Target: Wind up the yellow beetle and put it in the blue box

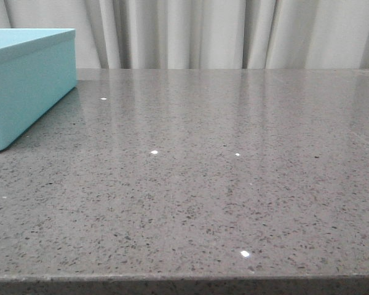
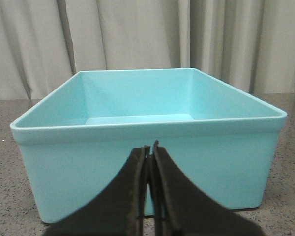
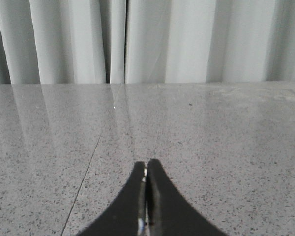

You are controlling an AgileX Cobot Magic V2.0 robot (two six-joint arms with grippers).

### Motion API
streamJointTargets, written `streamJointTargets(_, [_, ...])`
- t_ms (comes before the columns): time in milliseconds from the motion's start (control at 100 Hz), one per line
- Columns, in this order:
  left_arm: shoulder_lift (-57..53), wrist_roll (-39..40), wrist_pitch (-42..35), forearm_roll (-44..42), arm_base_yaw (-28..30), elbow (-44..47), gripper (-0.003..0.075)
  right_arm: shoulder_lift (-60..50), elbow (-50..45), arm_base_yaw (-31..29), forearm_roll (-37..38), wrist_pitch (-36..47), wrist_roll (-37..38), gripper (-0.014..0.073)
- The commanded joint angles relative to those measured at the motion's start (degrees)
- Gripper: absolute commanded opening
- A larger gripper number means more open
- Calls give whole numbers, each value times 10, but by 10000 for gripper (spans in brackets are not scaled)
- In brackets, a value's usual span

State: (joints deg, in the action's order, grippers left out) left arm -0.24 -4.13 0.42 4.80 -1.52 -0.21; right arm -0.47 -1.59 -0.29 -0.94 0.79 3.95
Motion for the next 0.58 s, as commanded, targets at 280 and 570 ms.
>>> streamJointTargets(280, [-18,-1,-40,4,-4,25,-20,-13,10,-3,9,25,3,-66])
streamJointTargets(570, [-18,-1,-40,4,-4,25,-20,-13,10,-3,9,25,3,-66])
